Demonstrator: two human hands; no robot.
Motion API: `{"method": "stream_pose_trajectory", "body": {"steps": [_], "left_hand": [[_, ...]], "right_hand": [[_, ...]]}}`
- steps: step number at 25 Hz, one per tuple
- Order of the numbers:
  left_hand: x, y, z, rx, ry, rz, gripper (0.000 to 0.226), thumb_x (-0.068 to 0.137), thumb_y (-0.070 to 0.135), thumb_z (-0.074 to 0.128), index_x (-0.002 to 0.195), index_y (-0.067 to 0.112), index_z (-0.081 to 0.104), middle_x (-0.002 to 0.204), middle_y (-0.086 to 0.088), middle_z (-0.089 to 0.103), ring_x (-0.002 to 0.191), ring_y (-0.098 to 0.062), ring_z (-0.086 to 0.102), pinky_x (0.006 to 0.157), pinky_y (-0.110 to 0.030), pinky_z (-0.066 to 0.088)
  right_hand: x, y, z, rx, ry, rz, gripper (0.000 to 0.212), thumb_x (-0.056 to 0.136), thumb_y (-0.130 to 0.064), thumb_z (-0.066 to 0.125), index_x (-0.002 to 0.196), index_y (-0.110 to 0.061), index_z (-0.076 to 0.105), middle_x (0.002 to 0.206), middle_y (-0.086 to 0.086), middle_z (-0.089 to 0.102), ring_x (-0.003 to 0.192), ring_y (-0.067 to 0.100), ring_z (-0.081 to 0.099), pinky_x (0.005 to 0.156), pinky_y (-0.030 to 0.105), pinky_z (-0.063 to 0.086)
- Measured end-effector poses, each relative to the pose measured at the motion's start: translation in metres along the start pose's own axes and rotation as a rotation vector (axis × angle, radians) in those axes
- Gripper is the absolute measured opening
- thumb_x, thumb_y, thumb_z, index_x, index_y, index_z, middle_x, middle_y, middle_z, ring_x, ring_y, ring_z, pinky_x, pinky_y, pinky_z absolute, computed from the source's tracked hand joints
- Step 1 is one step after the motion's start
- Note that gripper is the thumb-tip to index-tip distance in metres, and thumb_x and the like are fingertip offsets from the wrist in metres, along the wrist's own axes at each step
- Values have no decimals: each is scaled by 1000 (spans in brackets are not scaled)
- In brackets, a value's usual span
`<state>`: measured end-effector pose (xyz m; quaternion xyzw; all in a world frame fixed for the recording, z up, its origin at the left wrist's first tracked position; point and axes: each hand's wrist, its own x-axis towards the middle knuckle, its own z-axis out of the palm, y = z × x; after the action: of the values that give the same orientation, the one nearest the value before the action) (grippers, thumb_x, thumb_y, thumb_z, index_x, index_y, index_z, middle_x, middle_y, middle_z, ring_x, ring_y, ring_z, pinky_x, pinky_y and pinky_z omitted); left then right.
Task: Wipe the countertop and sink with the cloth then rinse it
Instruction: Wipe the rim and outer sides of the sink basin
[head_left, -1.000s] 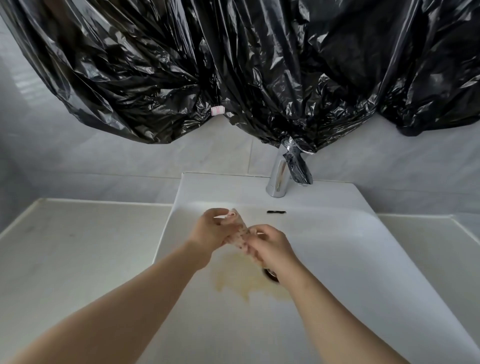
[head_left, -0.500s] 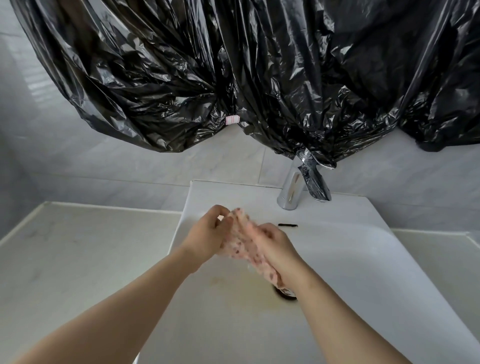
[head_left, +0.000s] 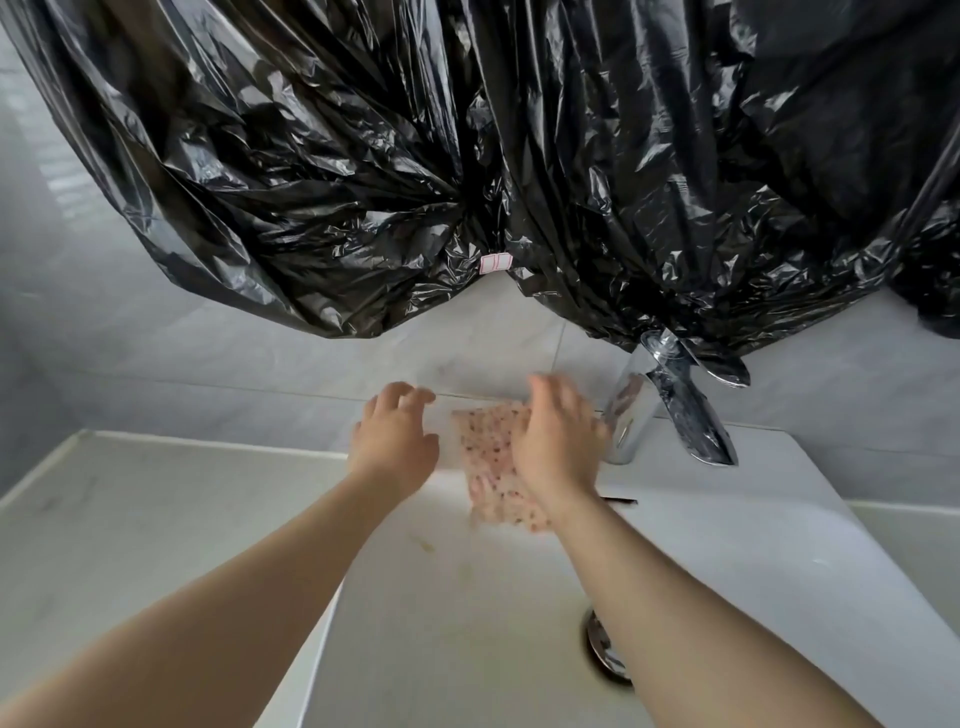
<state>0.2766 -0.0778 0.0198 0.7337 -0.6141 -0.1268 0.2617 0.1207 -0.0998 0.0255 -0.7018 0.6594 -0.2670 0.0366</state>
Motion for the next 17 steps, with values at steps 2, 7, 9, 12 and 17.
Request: {"method": "stream_pose_trajectory", "body": {"steps": [2,7,9,12,17], "left_hand": [[-6,-11,10,84,2,71,39,91,18,46,130,17,46,139,0,37,133,-21,30,101,-34,29],[-18,-41,15,-43,-146,62,52,96,27,42,142,12,25,150,0,25,134,-21,31,100,-34,36],[-25,-45,13,-168,-117,-105,56,92,36,49,140,15,29,139,-2,42,120,-25,47,88,-31,41],[-30,-42,14,-312,-50,-212,50,86,36,60,128,14,42,113,3,56,100,-20,56,74,-27,40],[-38,-59,13,-753,-156,-330,39,85,19,63,121,23,50,111,6,65,94,-14,65,75,-34,56]], "right_hand": [[-15,-9,25,-39,-117,-229,47,94,-31,24,131,-18,51,141,5,47,135,27,36,109,40,19],[-3,24,35,-279,-256,-180,58,95,-42,8,150,-26,20,158,-5,20,146,15,9,118,41,3],[2,28,28,-330,-230,-5,51,100,-35,17,150,-24,18,159,-2,17,146,16,9,119,40,3],[-7,-23,51,-259,-246,-110,50,101,-32,21,150,-23,17,158,0,17,145,23,10,118,44,3],[10,-24,57,-187,-355,-452,50,101,-35,13,151,-28,15,159,-5,16,146,17,10,117,37,4]]}}
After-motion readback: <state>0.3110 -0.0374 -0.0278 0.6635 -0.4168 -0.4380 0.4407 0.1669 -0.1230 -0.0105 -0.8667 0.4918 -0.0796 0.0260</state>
